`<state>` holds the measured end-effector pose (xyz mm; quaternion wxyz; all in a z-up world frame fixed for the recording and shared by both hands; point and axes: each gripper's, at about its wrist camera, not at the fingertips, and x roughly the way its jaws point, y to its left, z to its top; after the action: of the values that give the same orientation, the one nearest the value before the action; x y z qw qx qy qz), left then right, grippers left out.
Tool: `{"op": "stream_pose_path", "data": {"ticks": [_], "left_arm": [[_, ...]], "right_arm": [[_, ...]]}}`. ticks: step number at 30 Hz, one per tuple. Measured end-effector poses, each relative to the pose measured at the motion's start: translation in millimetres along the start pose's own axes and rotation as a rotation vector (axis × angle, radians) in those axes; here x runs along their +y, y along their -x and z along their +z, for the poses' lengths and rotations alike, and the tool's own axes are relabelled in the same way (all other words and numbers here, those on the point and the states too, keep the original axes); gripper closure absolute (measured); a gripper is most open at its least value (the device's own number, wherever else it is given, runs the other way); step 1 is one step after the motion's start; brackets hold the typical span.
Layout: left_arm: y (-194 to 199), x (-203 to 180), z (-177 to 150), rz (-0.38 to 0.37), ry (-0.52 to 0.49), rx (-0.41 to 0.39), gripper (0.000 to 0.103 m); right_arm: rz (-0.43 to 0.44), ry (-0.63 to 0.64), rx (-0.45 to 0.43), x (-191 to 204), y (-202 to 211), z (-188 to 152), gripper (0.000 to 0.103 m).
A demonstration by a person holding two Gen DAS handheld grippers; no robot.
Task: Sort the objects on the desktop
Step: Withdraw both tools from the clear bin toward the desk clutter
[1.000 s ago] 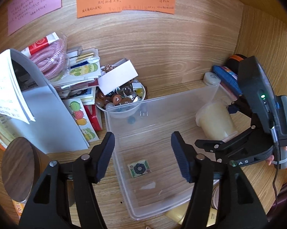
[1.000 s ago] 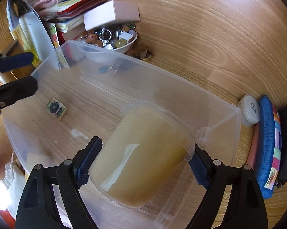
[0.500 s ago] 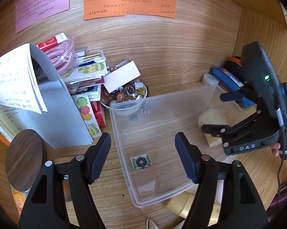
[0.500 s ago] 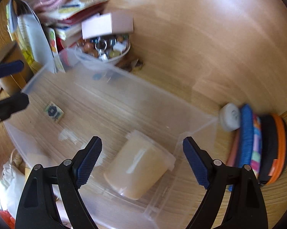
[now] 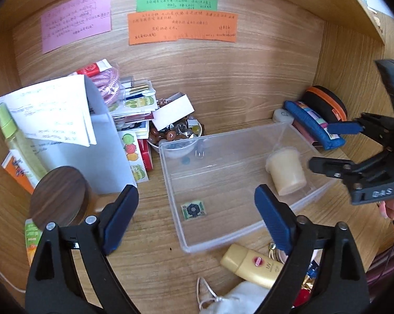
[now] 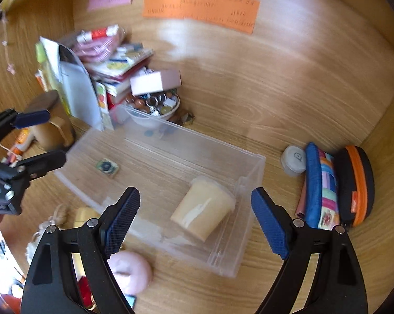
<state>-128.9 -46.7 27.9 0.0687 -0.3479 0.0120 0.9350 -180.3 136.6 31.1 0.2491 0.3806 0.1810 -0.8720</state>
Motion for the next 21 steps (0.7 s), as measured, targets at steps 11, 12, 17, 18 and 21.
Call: {"op": "stream_pose_path", "data": {"ticks": [11,12,17,18,21], "left_arm": [[42,-5,-27,-0.001,0.057,-0.018,0.007],[46,-6,-31,0.002,0.056,-0.021,0.006],[63,-14,-50,0.026,0.056,-0.027,0.006],[65,-15,-55,0.022,0.059,-0.024,0.006],[70,-19,-65,0.023,0.064,-0.018,0.006]], "right_arm": [[-0.028,-0.031,-0.173,10,65,-52,0.017],[-0.018,-0.042,-0.177,9,67,-56,0.017],[0.012,-0.098,-0.207,9,79,-83,0.013],[0.017,-0.103,-0.212,11,81,-87,0.013],[0.027,-0.118,-0.220,16,86,-100,0.013]]}}
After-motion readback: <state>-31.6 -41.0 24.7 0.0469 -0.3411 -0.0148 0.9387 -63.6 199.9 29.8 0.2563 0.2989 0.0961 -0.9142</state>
